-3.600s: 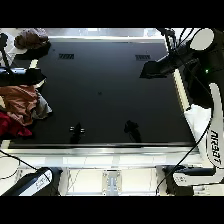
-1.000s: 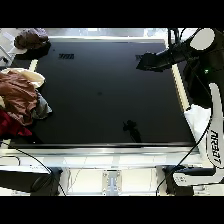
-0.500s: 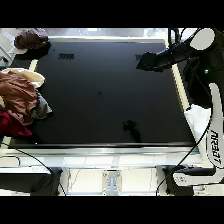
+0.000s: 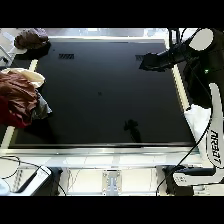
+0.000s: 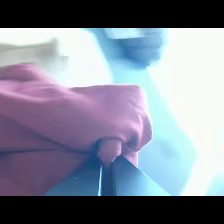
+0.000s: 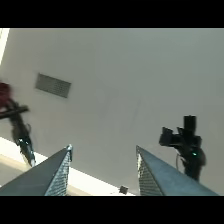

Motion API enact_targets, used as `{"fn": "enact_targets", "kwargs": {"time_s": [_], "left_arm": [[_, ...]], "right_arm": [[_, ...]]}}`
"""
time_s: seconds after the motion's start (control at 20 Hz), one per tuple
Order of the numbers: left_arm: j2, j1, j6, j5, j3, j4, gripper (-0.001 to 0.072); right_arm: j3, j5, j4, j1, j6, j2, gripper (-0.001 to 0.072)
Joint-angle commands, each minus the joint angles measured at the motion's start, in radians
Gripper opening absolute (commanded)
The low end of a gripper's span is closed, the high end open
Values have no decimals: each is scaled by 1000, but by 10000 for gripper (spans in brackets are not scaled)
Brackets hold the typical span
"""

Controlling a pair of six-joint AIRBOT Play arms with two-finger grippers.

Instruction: Fold the shirts.

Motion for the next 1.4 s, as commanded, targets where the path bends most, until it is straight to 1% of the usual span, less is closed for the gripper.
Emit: {"fn": "enact_targets", "kwargs": {"time_s": [0.0, 0.05, 0.1, 0.3, 0.35, 0.4, 0.45, 0.55, 0.6, 0.7, 0.8, 0.85, 0.9, 0.95, 1.05, 1.15, 1.2, 1.3, 1.35], "left_arm": [[153, -158, 201, -12, 1, -451, 12], [162, -242, 208, -13, 1, -471, 12], [162, -340, 208, -13, 1, -458, 12], [77, -730, 208, -19, 1, -324, 15], [42, -812, 209, -18, 1, -278, 184], [12, -861, 213, -11, 1, -242, 579], [-16, -880, 238, -7, 1, -220, 708], [-40, -850, 238, -10, 1, -216, 712], [-42, -816, 237, -24, 1, -185, 711], [-45, -742, 217, -92, 1, -41, 711], [-72, -702, 140, -198, 0, 116, 710], [-100, -700, 128, -249, 0, 171, 710], [-140, -702, 128, -289, -2, 183, 710], [-182, -709, 128, -295, -7, 179, 710], [-291, -733, 129, -264, -8, 128, 710], [-406, -757, 130, -171, -8, 58, 709], [-463, -769, 148, -102, -8, 33, 710], [-580, -793, 161, 38, -7, -58, 710], [-636, -806, 205, 79, -5, -135, 710]], "right_arm": [[0, 0, -72, 0, -1, 0, 449], [1, 0, -97, 0, -1, 1, 449], [6, 3, -129, 0, -1, 2, 449], [86, 35, -280, 0, -2, 5, 449], [118, 46, -320, 0, -2, 7, 449], [147, 54, -356, 0, -11, 10, 449], [167, 58, -382, 0, -36, 16, 449], [170, 60, -426, 0, -77, 45, 449], [169, 66, -437, 0, -82, 53, 450], [159, 61, -437, 0, -81, 55, 450], [94, 25, -412, 0, -80, 50, 450], [53, 18, -376, 0, -80, 34, 450], [14, 16, -307, 0, -80, 11, 450], [-26, 13, -196, 1, -80, -19, 450], [-90, -4, 50, 15, -100, -94, 451], [-113, -23, 206, 52, -169, -178, 451], [-113, -34, 238, 79, -193, -217, 451], [-113, -66, 241, 145, -240, -283, 452], [-113, -83, 240, 177, -262, -310, 452]]}}
